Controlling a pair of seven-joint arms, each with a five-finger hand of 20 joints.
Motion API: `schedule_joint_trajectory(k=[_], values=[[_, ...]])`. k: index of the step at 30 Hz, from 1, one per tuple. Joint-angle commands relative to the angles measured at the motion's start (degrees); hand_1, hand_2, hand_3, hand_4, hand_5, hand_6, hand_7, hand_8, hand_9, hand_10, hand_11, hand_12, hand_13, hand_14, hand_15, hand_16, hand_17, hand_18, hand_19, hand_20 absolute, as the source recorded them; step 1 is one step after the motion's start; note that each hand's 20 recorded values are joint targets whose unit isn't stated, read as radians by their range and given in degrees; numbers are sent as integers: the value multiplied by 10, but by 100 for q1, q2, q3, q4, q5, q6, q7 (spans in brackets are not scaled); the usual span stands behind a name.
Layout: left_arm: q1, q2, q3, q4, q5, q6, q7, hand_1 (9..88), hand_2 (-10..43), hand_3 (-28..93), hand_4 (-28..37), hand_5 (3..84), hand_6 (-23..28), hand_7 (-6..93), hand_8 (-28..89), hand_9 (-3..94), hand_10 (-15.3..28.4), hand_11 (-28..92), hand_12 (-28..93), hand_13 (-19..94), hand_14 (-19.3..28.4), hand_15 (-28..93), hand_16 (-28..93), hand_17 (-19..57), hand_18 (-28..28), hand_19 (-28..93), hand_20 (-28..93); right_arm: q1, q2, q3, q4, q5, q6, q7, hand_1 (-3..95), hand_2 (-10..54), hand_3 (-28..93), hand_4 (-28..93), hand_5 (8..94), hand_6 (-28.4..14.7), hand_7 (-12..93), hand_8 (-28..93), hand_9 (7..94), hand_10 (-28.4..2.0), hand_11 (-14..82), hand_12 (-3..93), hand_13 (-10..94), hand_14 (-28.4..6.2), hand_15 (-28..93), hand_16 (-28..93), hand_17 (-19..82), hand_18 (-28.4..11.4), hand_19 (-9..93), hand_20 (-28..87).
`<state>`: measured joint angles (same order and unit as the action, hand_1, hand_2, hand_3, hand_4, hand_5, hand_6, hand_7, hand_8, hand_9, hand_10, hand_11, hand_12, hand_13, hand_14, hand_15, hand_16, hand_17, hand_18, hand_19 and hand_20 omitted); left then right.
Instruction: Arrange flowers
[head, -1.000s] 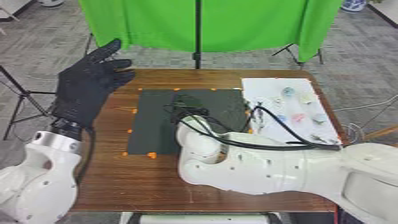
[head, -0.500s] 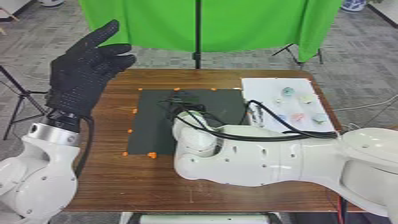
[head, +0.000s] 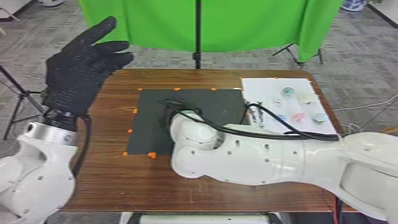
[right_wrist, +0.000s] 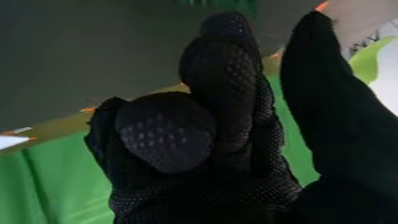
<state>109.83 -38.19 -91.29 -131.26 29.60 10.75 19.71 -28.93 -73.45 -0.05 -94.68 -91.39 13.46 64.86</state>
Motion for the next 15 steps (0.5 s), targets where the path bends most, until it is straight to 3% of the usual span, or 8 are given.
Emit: schedule_joint_trajectory(k=[1,3,4,15], values=[[510,-335,-349,-150,80,50,-432,228,71,795,-226,356,82,144,-101,350,219,337,123,263,284,616,-122,-54,249,612,252,-240,291,99,-157,-776,-433,278,397,-76,717,-266,788,-44,162,-109,875,-119,464,220,861,-78,677,208,558,-205,932,470],[569,-370,-398,-172,87,59,-483,228,72,795,-226,356,82,144,-101,350,219,337,123,263,284,616,-122,-55,249,612,252,-353,369,172,-176,-722,-637,297,389,-75,716,-262,785,-49,160,-114,873,-121,458,218,861,-79,676,207,559,-206,932,468],[571,-350,-384,-165,72,55,-432,228,71,795,-226,356,82,144,-101,350,219,337,123,263,284,616,-122,-55,249,612,252,-413,390,246,-178,-630,-757,340,385,-73,714,-260,785,-50,159,-114,873,-122,455,217,861,-80,674,206,559,-207,932,468],[466,-388,-307,-126,83,32,-436,228,72,795,-226,356,82,147,-102,350,219,338,122,262,284,616,-122,-54,249,612,251,-846,406,471,-110,-406,-1415,381,353,-40,705,-232,741,-68,135,-110,860,-138,445,217,844,-92,678,206,549,-214,932,461]])
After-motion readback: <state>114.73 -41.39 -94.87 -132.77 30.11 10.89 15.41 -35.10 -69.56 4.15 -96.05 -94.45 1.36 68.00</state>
